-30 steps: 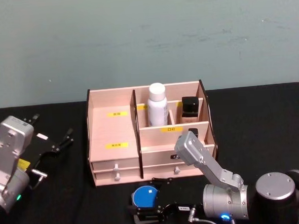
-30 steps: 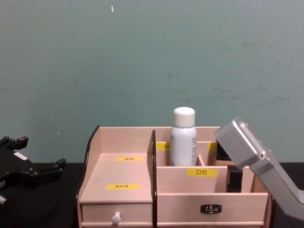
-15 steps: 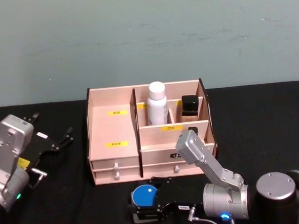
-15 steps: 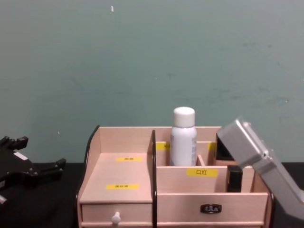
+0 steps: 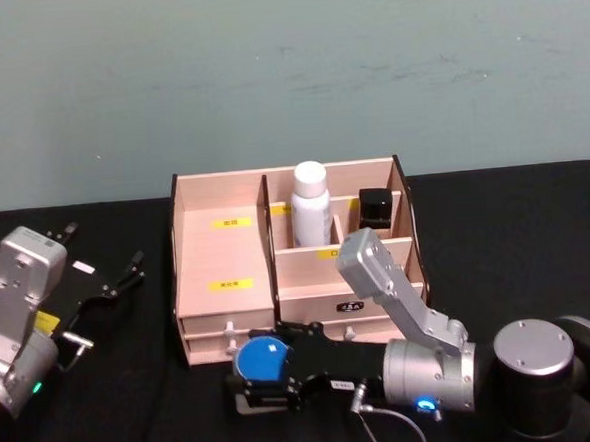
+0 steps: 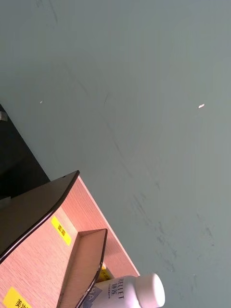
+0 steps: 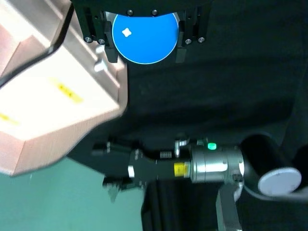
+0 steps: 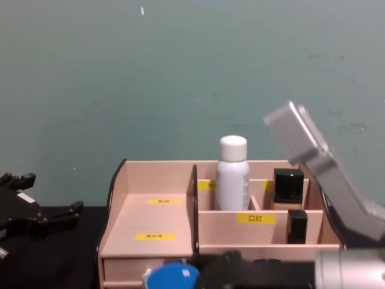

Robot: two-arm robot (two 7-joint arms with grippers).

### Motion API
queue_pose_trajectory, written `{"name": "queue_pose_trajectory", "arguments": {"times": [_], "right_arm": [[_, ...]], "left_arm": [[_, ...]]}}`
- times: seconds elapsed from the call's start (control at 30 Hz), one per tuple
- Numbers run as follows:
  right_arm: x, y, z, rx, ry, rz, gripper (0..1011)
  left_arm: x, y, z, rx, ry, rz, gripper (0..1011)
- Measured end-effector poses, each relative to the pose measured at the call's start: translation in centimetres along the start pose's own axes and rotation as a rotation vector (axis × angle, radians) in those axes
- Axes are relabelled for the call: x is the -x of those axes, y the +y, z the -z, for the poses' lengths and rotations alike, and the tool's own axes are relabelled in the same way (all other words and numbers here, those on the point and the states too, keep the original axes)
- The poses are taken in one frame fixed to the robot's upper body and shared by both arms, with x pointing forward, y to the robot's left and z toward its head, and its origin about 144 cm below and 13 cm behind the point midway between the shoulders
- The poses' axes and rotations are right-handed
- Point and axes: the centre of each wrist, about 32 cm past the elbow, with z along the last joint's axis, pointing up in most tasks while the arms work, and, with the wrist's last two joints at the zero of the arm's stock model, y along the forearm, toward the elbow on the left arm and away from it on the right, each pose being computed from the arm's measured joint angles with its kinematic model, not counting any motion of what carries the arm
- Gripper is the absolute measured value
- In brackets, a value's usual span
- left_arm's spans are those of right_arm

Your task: Pick up the facial cleanser and watermelon frost from the table and place them into the tiered storage box.

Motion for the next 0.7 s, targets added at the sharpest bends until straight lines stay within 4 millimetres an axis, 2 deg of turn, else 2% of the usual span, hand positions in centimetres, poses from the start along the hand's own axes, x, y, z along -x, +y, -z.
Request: {"name": "queue_pose_trajectory", "arguments": {"times": [0.4, 0.7], "right_arm": [[0.2, 1.2, -4.4, -0.101, -0.064, 0.087, 735], [-0.3, 2.2, -5.9, -0.109, -0.085, 0.159, 735]], "left_arm": [[0.0, 0.0, 0.0, 0.0, 0.0, 0.0, 1009], [0.0, 0.0, 0.0, 0.0, 0.0, 0.0, 1010]]}}
